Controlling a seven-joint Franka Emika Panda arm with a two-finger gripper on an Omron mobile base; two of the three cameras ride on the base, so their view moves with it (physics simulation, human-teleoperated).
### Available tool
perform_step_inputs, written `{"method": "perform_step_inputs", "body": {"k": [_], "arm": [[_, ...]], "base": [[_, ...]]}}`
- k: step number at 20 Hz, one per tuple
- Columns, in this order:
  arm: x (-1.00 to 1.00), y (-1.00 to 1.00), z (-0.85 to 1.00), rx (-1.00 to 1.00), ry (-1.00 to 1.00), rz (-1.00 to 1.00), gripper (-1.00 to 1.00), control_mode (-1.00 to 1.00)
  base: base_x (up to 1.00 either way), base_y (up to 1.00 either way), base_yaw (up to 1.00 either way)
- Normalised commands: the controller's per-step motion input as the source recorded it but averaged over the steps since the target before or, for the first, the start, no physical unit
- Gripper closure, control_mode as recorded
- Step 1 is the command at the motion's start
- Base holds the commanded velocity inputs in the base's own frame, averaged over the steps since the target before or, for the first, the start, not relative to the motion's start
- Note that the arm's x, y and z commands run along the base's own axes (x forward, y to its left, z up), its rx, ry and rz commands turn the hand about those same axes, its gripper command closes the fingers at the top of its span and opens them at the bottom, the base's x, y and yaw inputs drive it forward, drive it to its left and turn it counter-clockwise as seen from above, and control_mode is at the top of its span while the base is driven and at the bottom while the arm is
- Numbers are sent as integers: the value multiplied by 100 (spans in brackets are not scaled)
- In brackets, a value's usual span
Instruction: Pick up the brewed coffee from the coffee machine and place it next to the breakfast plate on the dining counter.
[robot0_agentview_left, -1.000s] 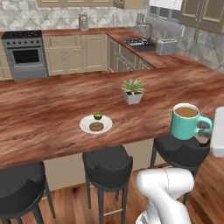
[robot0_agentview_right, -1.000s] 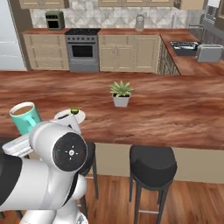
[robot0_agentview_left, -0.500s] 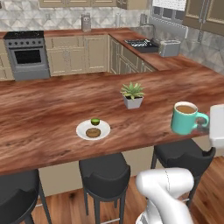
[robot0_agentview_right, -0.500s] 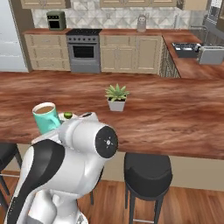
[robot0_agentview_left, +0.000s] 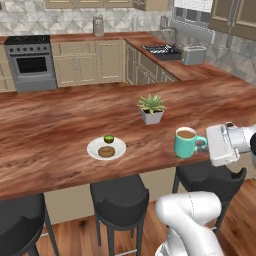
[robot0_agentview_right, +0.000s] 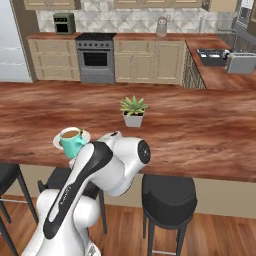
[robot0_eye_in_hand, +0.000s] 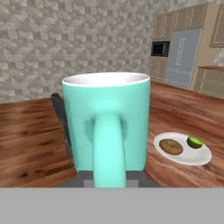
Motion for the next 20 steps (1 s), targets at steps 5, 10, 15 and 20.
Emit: {"method": "perform_step_inputs", "body": {"k": [5,10,15,20], "arm": [[92,23,-44,0,0,0,100,-100],[85,14,-49,0,0,0,100,-100],[78,3,-51,0,0,2,100,-100],[75,0,-42,0,0,4,100,-100]], "base": [[0,0,0],[0,0,0],[0,0,0],[0,0,0]]}}
